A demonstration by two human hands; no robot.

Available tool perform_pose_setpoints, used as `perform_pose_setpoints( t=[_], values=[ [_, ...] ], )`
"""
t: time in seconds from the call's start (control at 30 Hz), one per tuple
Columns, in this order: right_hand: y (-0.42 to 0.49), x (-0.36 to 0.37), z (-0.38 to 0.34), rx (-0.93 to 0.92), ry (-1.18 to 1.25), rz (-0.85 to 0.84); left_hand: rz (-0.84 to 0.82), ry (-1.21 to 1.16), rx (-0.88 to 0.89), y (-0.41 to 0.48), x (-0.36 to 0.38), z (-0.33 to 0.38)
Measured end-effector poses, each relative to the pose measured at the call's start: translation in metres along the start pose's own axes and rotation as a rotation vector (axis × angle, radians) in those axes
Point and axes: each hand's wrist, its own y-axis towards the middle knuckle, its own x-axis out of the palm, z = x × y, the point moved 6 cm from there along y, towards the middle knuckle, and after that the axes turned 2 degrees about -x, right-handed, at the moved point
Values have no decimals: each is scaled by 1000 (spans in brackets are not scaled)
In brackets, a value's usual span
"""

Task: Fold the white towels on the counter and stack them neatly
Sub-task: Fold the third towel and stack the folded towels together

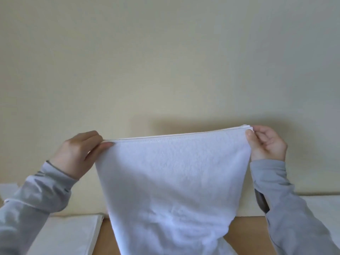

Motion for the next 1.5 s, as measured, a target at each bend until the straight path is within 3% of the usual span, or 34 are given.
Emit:
perform_pose_setpoints(
  t=[0.17, 0.3, 0.43, 0.57, 0.7, 0.83, 1.03, 1.17, 1.27, 1.4, 1.5],
  values=[
    [57, -11, -92, -109, 38, 36, 143, 56, 179, 107, -43, 29],
    [87, -39, -176, -320, 106, 114, 299, 107, 222, 174, -106, 34],
    [94, -31, -195, -316, -6, 100, 272, 223, 334, 194, -119, 59],
    [92, -34, -222, -434, 22, 114, 242, 146, 267, 204, -143, 52],
    [97, -27, -233, -406, 17, 105, 287, 237, 308, 198, -146, 62],
    [94, -24, -236, -377, 43, 77, 245, 154, 227, 193, -146, 49],
    [88, -26, -212, -211, 192, 21, 141, -228, -106, 193, -121, -1],
    [83, -22, -194, -100, 214, 31, -74, -567, -196, 185, -102, -7],
    [81, -23, -177, -16, 260, 63, -259, -693, -298, 167, -83, -10],
    [87, -33, -169, 15, 274, 69, -265, -687, -363, 149, -74, 8],
    [95, -48, -168, 12, 306, 41, -163, -828, -411, 145, -69, 36]
  ],
)
